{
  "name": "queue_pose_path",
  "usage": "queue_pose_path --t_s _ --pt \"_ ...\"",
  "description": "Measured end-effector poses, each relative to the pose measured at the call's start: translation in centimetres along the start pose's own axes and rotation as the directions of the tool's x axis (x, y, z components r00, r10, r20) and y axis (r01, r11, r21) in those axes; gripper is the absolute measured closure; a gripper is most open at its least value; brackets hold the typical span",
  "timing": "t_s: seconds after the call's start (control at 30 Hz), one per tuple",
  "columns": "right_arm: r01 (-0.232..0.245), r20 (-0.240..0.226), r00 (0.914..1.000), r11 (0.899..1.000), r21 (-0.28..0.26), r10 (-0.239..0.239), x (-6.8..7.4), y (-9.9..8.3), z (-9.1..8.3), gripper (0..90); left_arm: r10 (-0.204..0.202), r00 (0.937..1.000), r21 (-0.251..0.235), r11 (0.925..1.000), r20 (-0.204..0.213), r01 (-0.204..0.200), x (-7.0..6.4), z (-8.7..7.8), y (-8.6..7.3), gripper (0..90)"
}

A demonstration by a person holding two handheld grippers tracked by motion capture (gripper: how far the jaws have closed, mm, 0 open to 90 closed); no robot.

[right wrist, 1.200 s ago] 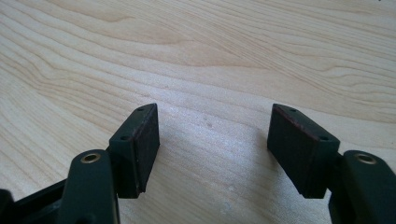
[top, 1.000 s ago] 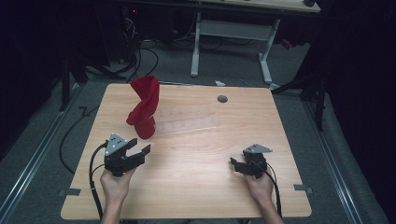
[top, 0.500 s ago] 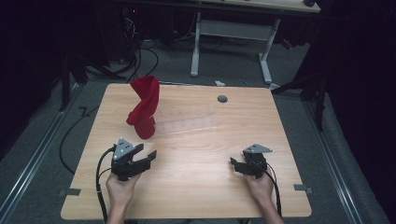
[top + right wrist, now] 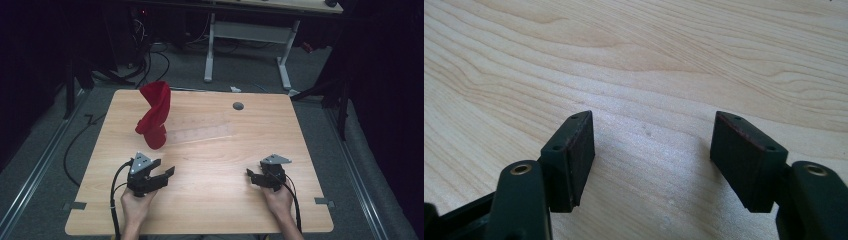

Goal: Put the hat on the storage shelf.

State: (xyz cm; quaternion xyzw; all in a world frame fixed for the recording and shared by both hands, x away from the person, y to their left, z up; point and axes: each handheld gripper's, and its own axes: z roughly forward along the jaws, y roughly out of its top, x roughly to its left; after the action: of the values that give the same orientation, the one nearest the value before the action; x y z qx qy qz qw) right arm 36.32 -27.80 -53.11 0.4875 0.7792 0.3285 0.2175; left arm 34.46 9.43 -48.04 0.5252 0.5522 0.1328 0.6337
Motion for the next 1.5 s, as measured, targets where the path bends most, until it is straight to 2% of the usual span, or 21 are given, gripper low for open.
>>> queue_pose_path --t_s 0.07,0.27,0.57,0.73,0.97,1.17,1.23,1.27,1.4,1.5 --pt "0.002 0.000 1.0000 1.000 -0.001 -0.002 0.0 0.0 0.0 34.3 -0.003 1.0000 0.012 0.9999 -0.004 0.003 0.0 0.3 -0.5 38.3" --pt "0.003 0.000 1.0000 1.000 -0.001 -0.003 0.0 0.0 0.0 34.3 0.040 0.9987 0.044 0.9983 -0.033 -0.039 -0.1 1.2 -2.0 38.3" --pt "0.003 0.000 1.0000 1.000 -0.001 -0.003 0.0 0.0 0.0 34.2 0.046 0.9977 0.086 0.9954 -0.049 -0.042 0.1 2.5 -3.4 37.9" --pt "0.003 -0.001 1.0000 1.000 0.000 -0.003 0.0 0.0 0.0 34.1 0.067 0.9956 0.100 0.9931 -0.065 -0.060 0.2 3.2 -4.2 37.9" --pt "0.003 -0.001 1.0000 1.000 0.000 -0.003 0.0 0.0 0.0 34.0 0.104 0.9907 0.122 0.9882 -0.088 -0.093 0.4 4.1 -5.2 36.9" --pt "0.003 -0.001 1.0000 1.000 0.000 -0.003 0.0 0.0 0.0 34.0 0.146 0.9823 0.149 0.9806 -0.117 -0.128 0.7 4.7 -6.0 35.4" --pt "0.003 -0.001 1.0000 1.000 0.000 -0.003 0.0 0.0 0.0 34.0 0.166 0.9791 0.161 0.9761 -0.118 -0.146 0.6 4.8 -6.5 34.4" --pt "0.003 -0.001 1.0000 1.000 0.000 -0.003 0.0 0.0 0.0 34.0 0.172 0.9786 0.151 0.9765 -0.114 -0.154 0.5 4.7 -6.6 33.3" --pt "0.003 -0.001 1.0000 1.000 0.000 -0.003 0.0 0.0 0.0 34.0 0.163 0.9803 0.141 0.9791 -0.112 -0.147 0.6 4.9 -6.6 31.9" --pt "0.003 -0.001 1.0000 1.000 0.000 -0.003 0.0 0.0 0.0 34.0 0.167 0.9808 0.153 0.9766 -0.101 -0.151 0.6 4.8 -6.7 29.3"
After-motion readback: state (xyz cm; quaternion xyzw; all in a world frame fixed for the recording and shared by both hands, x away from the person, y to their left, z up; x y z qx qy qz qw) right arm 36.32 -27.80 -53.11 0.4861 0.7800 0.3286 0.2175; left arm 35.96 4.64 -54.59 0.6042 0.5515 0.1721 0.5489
